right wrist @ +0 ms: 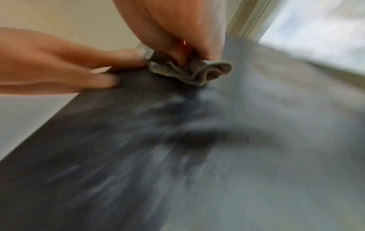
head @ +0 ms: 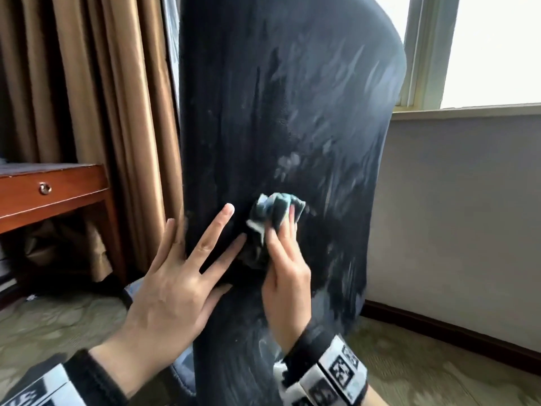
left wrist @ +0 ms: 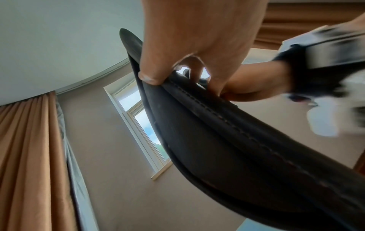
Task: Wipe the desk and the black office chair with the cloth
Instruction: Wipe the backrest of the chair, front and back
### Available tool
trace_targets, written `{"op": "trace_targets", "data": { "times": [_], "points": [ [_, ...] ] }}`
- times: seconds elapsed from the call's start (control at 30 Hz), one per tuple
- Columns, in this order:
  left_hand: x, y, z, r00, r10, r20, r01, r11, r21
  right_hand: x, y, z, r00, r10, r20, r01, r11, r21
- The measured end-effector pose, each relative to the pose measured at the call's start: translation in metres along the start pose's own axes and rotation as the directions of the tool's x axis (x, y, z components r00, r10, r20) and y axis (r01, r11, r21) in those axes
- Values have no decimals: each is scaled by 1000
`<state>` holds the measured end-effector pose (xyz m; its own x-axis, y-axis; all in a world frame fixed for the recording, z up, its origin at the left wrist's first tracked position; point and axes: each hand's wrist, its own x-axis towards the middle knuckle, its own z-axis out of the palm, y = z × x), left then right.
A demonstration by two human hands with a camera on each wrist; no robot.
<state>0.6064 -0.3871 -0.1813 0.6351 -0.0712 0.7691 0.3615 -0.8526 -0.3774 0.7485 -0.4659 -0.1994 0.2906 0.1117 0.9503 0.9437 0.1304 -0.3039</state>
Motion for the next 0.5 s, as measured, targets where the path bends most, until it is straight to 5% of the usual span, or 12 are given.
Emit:
{"op": "trace_targets", "data": {
  "times": [0.07,0.27,0.43,0.5],
  "points": [
    [-1,-3,-2,1000,-3,8,3,1000,2,-9,-5,3,998,-64,19,64,998,-6],
    [-8,-13,-2,999,-9,36,9,1000,-2,102,-2,-1,992,12,-127,-10,1000,22],
    [-11,-17,-3,1000,-19,16,20,998,-56,-32,-14,5,994,-36,99,37,999,-11],
    [-11,-18,-4,1000,-12,27,14,998,-56,-39,-10,5,990,-76,117,77,997,-4]
  ]
}}
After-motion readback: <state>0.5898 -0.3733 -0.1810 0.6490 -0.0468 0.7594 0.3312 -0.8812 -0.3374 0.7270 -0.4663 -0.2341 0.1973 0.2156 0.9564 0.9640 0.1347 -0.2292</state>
